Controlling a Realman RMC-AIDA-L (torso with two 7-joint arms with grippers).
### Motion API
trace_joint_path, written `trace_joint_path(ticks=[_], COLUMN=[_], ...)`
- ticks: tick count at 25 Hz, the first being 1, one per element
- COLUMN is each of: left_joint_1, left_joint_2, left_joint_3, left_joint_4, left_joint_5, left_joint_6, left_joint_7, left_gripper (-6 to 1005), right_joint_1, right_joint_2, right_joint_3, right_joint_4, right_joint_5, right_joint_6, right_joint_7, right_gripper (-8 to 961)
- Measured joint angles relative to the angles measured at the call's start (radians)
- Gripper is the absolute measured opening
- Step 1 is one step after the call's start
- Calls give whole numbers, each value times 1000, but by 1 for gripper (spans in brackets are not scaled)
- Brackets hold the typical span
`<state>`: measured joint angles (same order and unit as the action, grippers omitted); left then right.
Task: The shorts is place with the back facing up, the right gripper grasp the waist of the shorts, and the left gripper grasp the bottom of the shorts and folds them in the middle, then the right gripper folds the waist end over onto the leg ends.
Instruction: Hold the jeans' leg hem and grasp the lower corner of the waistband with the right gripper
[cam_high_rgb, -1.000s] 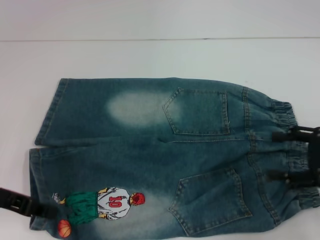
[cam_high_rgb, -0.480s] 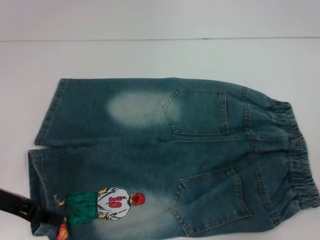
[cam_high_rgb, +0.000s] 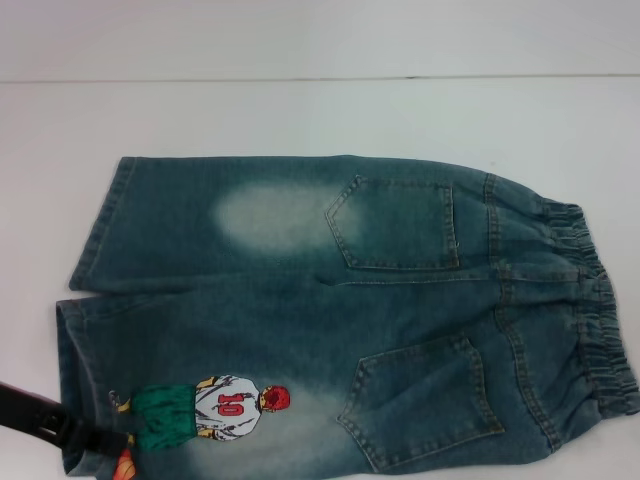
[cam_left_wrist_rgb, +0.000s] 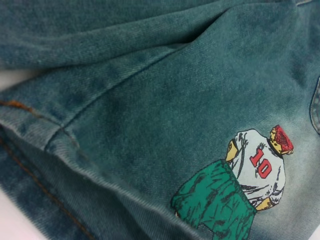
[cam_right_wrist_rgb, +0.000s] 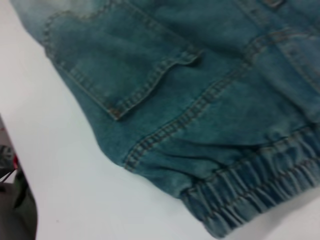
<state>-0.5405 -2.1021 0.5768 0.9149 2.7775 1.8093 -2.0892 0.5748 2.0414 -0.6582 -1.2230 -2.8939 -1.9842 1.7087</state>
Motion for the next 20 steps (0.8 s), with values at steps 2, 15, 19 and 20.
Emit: trace_joint_path(ticks=[2, 15, 19, 20], left_joint_1=[-1, 1, 1, 1], left_joint_2=[-3, -6, -6, -6], left_joint_3=[0, 15, 14, 14], left_joint_4=[0, -2, -2, -2], left_joint_5=[1, 2, 2, 2], left_joint_6=[-1, -2, 0, 0], left_joint_7=[0, -5, -7, -9], left_gripper=[3, 3, 3, 3], right_joint_1=[2, 7, 13, 14], right_joint_2=[3, 8, 6, 5], right_joint_3=[-16, -51, -51, -52], right_joint_4=[20, 153, 192, 199], right_joint_5=[-1, -2, -1, 0], right_joint_6=[5, 75, 103, 110], right_joint_7=[0, -7, -11, -13], right_gripper=[871, 867, 866, 866])
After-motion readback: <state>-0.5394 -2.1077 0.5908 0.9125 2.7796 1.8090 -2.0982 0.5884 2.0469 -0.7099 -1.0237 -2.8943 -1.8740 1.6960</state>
